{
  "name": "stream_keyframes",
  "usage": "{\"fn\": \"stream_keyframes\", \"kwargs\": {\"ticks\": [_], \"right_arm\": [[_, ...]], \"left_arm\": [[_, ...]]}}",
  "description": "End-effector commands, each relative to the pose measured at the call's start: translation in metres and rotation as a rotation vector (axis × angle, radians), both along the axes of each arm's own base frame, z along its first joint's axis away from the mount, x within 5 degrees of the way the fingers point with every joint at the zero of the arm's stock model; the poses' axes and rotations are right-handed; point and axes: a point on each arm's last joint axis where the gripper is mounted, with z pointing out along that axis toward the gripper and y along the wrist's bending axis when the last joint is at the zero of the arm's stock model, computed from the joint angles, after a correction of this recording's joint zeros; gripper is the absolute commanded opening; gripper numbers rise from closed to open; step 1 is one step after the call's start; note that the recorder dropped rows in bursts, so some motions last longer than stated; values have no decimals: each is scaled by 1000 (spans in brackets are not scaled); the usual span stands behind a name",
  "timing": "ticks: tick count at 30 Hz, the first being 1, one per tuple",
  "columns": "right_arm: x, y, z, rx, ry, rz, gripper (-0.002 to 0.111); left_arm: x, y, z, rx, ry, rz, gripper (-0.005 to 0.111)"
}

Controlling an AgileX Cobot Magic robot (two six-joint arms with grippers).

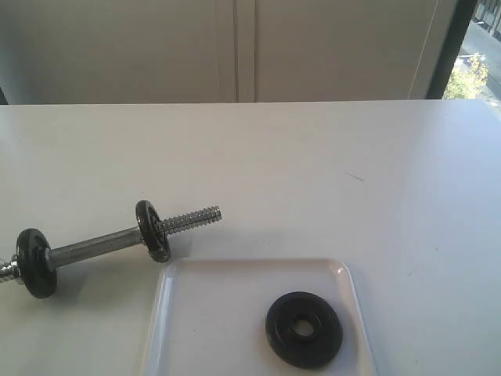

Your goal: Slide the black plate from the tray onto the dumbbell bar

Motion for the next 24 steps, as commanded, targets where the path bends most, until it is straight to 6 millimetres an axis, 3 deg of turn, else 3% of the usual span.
{"fn": "stream_keyframes", "kwargs": {"ticks": [1, 24], "right_arm": [[0, 0, 0, 3, -8, 0, 0], [0, 2, 0, 3, -8, 36, 0]], "left_arm": [[0, 1, -2, 35, 3, -3, 0], [1, 3, 0, 136, -32, -10, 0]]}}
